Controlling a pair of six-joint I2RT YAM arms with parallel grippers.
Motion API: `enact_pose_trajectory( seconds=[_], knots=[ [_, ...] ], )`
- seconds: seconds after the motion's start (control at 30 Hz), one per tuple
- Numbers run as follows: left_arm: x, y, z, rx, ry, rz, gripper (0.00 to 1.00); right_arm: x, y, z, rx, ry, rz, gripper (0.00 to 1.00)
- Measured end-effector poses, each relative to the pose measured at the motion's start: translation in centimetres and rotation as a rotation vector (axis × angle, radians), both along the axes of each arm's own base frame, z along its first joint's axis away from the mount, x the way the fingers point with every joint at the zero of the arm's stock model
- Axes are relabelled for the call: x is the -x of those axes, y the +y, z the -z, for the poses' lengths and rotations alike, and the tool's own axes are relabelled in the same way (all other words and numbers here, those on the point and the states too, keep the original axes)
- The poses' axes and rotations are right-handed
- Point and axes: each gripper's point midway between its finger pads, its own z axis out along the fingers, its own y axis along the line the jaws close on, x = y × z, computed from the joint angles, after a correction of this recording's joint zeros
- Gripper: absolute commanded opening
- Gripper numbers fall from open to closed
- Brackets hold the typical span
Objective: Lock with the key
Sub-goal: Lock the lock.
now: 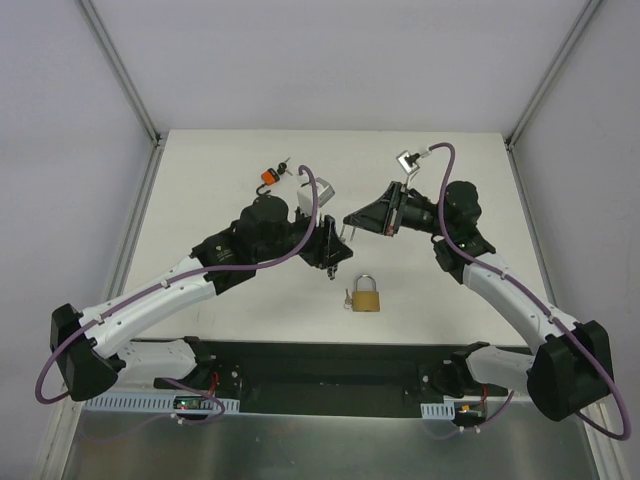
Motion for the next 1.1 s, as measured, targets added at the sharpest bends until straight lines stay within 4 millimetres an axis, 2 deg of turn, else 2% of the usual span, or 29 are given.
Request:
enact_pose_trajectory(
  seconds=[0.3,0.33,0.4,0.53,0.83,0.93,1.03,1.1],
  knots=[
    [0.2,-0.7,0.1,0.010,0.006,0.036,0.26,0.0,-0.4,-0.7,-0.009,-0.017,0.023,0.01],
    [0.3,-0.7,0.0,0.014,0.003,0.040,0.21,-0.1,-0.5,-0.7,-0.009,-0.016,0.026,0.01],
    [0.3,-0.9,-0.2,0.024,0.000,0.050,0.18,-0.2,-0.5,-0.7,-0.009,-0.014,0.030,0.01],
    [0.2,-1.1,-0.2,0.029,0.005,0.047,0.00,-0.1,-0.7,-0.9,-0.013,-0.023,0.035,0.01],
    [0.1,-1.3,-0.4,0.054,0.002,0.044,0.00,0.0,-1.0,-1.2,-0.018,-0.033,0.047,0.01],
    [0.1,-1.3,-0.1,0.062,-0.003,0.044,0.00,0.0,-1.0,-0.8,-0.013,-0.026,0.047,0.06],
    [0.2,-1.3,0.1,0.068,-0.007,0.047,0.00,0.0,-1.0,-0.7,-0.011,-0.022,0.047,0.27],
    [0.3,-1.2,0.0,0.076,-0.012,0.052,0.00,0.0,-1.0,-0.7,-0.011,-0.020,0.048,0.36]
  ],
)
